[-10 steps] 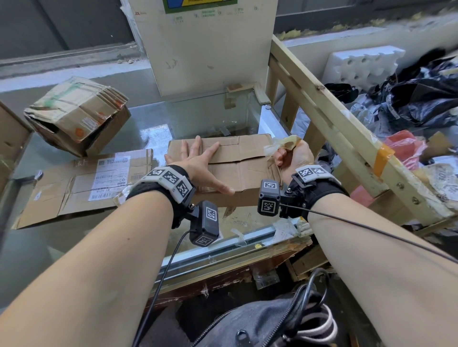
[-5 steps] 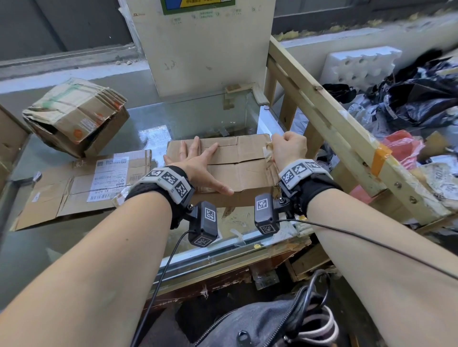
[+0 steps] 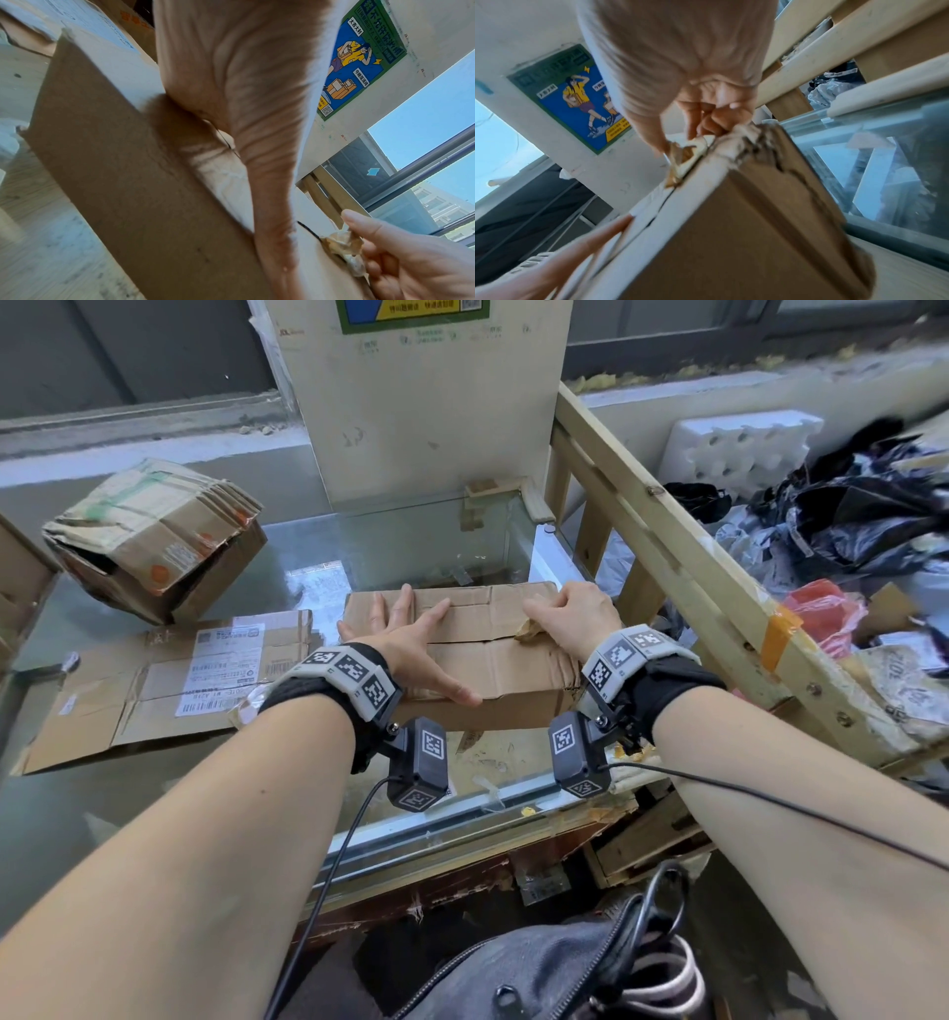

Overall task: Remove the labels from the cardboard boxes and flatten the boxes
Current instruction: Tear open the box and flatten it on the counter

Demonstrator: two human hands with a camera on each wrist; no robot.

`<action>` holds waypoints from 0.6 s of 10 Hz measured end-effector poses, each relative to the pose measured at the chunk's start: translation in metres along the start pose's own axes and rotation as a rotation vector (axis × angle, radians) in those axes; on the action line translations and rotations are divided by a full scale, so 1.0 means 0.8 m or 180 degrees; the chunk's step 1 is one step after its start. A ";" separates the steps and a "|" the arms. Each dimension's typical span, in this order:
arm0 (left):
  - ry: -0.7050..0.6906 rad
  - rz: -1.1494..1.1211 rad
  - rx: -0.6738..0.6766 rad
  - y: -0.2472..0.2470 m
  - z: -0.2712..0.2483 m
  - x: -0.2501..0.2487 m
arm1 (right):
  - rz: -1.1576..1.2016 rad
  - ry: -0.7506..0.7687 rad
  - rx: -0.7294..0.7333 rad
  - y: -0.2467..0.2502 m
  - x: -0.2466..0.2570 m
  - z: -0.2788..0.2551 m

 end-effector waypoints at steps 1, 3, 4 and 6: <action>-0.0002 0.0022 0.0007 0.000 0.001 0.000 | -0.0193 -0.0225 0.0099 0.004 0.000 0.004; 0.0003 0.0030 0.0024 0.000 0.001 0.000 | -0.0826 -0.0155 0.0490 0.005 0.009 0.009; 0.0003 0.0046 0.0025 0.000 0.001 0.000 | -0.0996 -0.0035 0.0594 0.006 0.014 0.012; 0.0011 0.0030 0.0037 0.000 0.001 0.000 | -0.0991 0.0143 0.0745 0.002 0.016 0.016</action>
Point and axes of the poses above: each hand's wrist, its own z-axis towards the middle knuckle, its own y-axis out of the back of the hand, x = y × z, the point moved 3 cm from there along z, towards the middle knuckle, and after that the axes turned 3 degrees about x, right-handed, at the moved point
